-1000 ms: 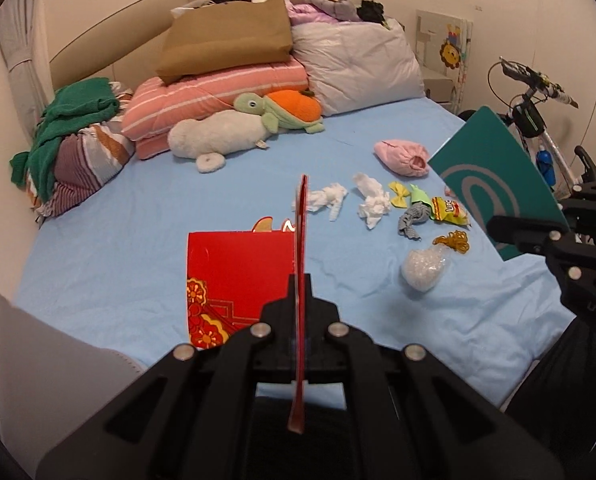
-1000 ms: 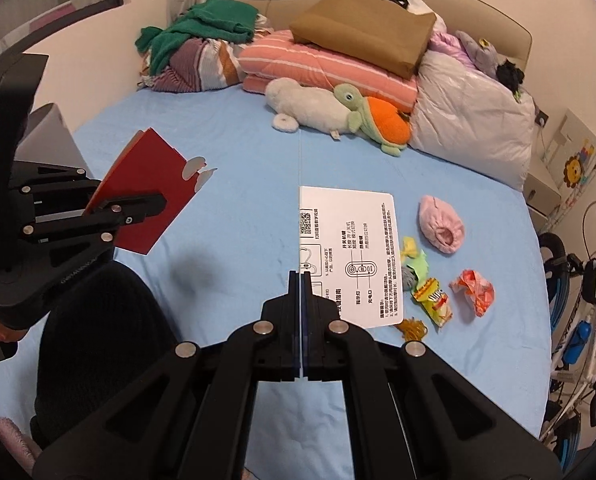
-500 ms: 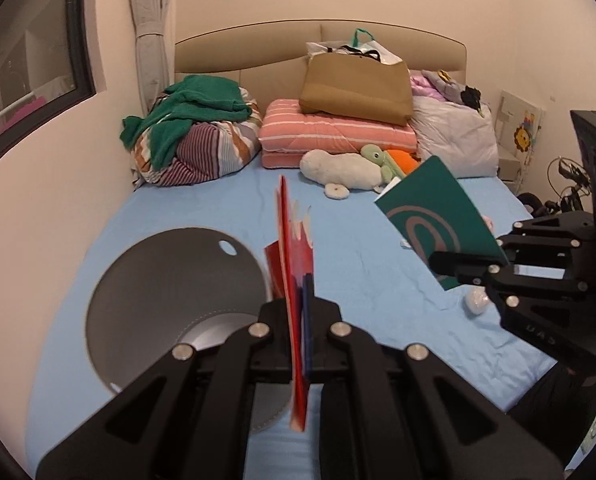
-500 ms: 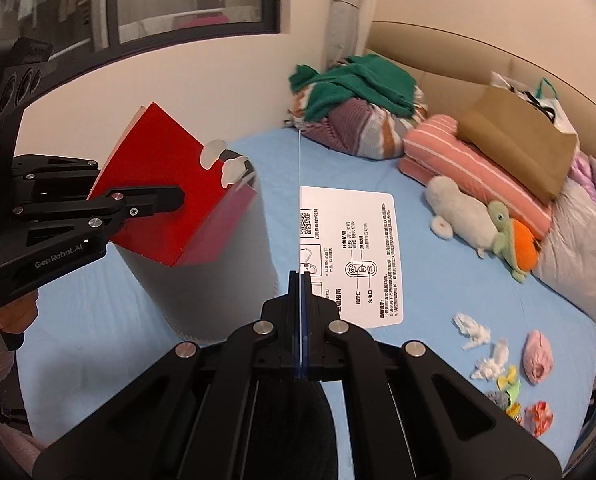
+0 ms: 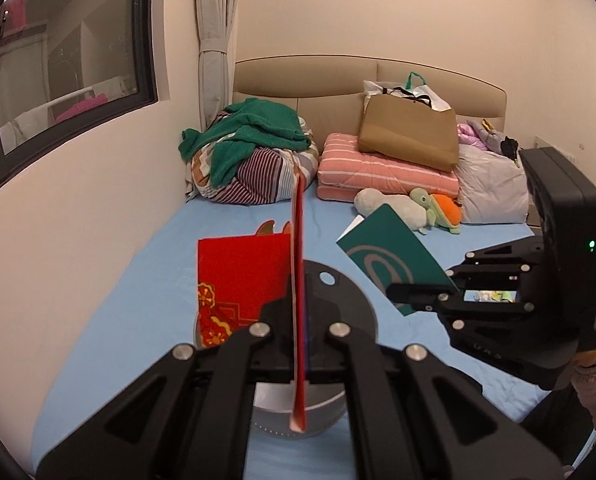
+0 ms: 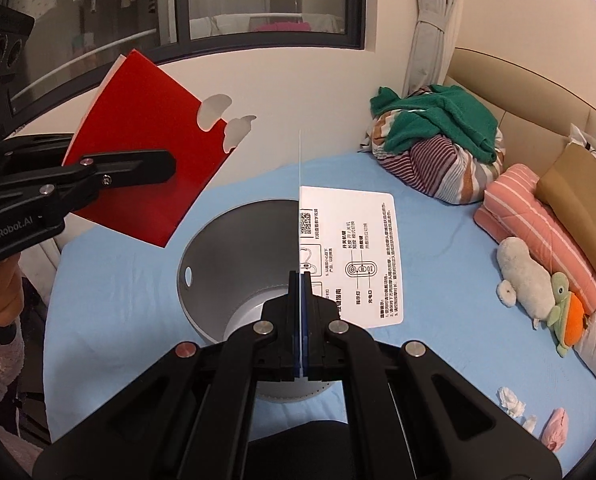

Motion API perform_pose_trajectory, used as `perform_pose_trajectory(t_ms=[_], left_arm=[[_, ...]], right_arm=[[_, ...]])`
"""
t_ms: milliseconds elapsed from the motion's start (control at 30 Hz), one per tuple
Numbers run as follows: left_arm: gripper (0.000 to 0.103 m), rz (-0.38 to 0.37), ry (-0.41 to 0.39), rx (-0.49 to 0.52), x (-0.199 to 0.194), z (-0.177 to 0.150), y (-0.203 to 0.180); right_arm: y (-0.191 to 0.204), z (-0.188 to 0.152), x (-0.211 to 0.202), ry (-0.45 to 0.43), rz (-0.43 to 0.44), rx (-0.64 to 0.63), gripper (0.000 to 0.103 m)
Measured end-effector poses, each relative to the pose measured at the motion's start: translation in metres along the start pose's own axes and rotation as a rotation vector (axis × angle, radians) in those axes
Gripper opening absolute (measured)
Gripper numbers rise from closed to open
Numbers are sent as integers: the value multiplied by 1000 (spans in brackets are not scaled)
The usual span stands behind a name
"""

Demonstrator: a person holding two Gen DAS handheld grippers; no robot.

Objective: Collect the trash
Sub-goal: 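Open both tools over the bin to drop the envelope and receipt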

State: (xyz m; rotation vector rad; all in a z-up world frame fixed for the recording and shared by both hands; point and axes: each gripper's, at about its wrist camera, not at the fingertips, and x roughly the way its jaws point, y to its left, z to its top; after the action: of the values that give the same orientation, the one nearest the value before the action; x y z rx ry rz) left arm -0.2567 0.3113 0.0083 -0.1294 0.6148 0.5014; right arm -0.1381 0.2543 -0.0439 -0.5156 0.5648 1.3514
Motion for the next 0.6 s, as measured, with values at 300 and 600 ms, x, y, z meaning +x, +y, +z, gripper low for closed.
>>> perform_pose_trajectory(t_ms=[300, 600], left_arm=[[11, 18, 95, -54, 41, -11, 24], [79, 51, 106, -55, 67, -19, 27]], right_arm=[[15, 15, 39, 57, 67, -25, 1], [-4, 9, 61, 97, 14, 27, 64]])
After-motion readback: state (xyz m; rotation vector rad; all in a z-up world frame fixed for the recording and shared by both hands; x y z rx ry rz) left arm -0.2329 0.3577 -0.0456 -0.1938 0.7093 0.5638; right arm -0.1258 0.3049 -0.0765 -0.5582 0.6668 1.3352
